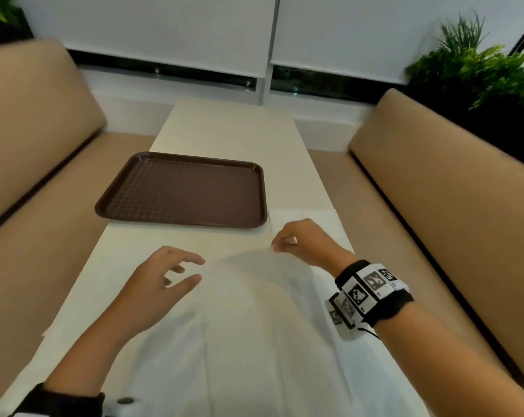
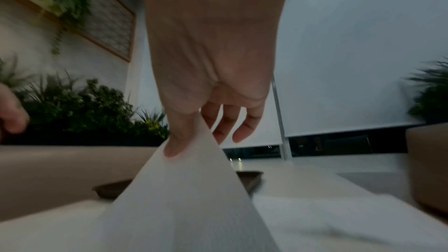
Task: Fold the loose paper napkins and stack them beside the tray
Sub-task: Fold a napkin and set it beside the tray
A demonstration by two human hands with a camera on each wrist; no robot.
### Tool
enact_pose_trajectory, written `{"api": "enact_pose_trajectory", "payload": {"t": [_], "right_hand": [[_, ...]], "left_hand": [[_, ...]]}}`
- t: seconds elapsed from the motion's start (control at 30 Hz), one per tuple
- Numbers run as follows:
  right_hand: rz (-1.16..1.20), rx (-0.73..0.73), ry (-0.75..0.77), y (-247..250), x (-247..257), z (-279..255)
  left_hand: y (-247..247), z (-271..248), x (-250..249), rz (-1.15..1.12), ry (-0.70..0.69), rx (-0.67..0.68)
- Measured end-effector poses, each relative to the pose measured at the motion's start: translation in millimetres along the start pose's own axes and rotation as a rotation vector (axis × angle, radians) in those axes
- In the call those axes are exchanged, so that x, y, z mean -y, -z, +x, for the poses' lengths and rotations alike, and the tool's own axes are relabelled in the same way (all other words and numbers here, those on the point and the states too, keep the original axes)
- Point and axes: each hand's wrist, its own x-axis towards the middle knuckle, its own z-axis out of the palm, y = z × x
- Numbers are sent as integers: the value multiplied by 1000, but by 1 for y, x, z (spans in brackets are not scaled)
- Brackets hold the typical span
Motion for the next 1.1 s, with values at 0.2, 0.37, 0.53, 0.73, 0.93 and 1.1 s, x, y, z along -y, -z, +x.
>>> {"api": "enact_pose_trajectory", "payload": {"t": [0.2, 0.37, 0.53, 0.73, 0.93, 1.1], "right_hand": [[194, 5, 161, 73, 53, -29], [279, -26, 222, 126, 96, -41], [572, -110, 42, 134, 83, -47], [1022, -34, -79, 102, 69, -53], [1170, -198, -117, 78, 65, -47], [1151, -221, -105, 61, 76, -47]], "left_hand": [[24, 4, -37, -100, -98, -62], [43, 31, -94, -69, -191, 217], [71, 47, -102, -276, -169, 177], [73, 45, -68, -882, -7, 169], [29, 26, -47, -1059, 177, 274], [3, 23, -68, -888, 302, 194]]}}
